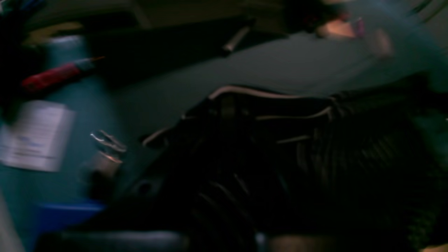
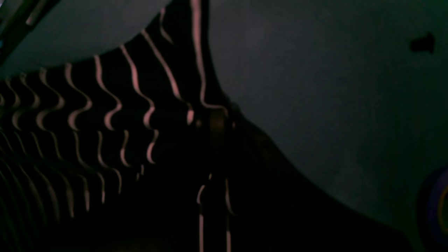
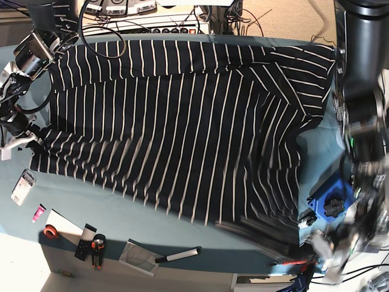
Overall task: Layout the t-shirt on the table in an organized manner, then fold the t-shirt properly
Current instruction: 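Lift the shirt side with both grippers and fold it over lengthwise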
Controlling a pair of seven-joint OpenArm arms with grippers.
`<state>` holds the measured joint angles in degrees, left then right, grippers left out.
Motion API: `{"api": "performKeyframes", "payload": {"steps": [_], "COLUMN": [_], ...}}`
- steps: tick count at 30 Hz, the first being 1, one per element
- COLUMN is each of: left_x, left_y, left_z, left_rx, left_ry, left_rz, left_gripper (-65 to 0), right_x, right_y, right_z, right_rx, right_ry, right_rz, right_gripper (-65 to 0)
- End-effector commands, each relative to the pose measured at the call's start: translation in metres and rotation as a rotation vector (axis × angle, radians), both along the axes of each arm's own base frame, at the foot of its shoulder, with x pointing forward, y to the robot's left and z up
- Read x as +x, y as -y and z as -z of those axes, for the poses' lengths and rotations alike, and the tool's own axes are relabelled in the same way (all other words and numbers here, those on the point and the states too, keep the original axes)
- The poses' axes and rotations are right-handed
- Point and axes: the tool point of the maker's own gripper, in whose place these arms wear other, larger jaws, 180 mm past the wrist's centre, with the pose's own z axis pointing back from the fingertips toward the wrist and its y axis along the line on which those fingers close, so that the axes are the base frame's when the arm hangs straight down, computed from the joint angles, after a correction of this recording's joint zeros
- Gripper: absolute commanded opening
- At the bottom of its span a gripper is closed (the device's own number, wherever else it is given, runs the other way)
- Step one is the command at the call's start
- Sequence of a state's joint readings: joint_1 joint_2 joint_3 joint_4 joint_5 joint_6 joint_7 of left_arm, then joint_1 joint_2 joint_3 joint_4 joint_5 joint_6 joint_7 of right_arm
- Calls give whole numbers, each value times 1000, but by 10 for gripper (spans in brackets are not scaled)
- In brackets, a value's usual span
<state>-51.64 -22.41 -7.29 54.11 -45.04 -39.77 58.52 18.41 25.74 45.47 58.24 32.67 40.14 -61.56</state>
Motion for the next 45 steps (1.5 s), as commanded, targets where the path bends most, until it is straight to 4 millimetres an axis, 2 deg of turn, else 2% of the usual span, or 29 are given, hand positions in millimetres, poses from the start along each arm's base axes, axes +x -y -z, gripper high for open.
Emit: {"api": "performKeyframes", "payload": {"steps": [1, 3, 6, 10, 13, 17, 19, 21, 25, 30, 33, 36, 41, 44, 45], "left_x": [10, 13, 24, 39, 48, 52, 49, 43, 26, 5, -10, -25, -44, -61, -62], "left_y": [3, 14, 26, 19, 9, 6, 7, 12, 20, 26, 26, 22, 4, 2, 5], "left_z": [-38, -39, -51, -72, -99, -140, -146, -131, -76, -12, 18, 34, 36, 37, 32], "left_rx": [12, 82, 128, 213, 222, 228, 225, 206, 182, 153, 129, 99, 13, -57, -111], "left_ry": [96, 106, 179, 245, 309, 375, 351, 273, 94, -35, -117, -163, -222, -276, -263], "left_rz": [11, 44, 38, -24, -80, -92, -81, -48, 16, 61, 83, 122, 139, 181, 191], "left_gripper": [-650, -650, -650, -650, -650, -650, -650, -650, -650, -650, -650, -650, -650, -650, -650], "right_x": [6, 6, 7, 7, 7, 7, 7, 6, 5, 5, 3, -1, -7, -16, -20], "right_y": [16, 16, 16, 16, 15, 15, 15, 15, 15, 15, 17, 23, 31, 27, 24], "right_z": [-24, -24, -24, -24, -24, -24, -24, -23, -22, -22, -22, -27, -42, -35, -30], "right_rx": [-41, -42, -41, -41, -39, -39, -39, -38, -37, -37, -41, -50, -27, 0, 9], "right_ry": [52, 53, 54, 54, 56, 56, 55, 48, 43, 37, 24, 17, 26, -1, -15], "right_rz": [21, 21, 21, 21, 21, 21, 20, 18, 16, 14, 12, 12, -4, -23, -28], "right_gripper": [-650, -650, -650, -650, -650, -650, -650, -650, -650, -650, -650, -650, -650, -650, -650]}}
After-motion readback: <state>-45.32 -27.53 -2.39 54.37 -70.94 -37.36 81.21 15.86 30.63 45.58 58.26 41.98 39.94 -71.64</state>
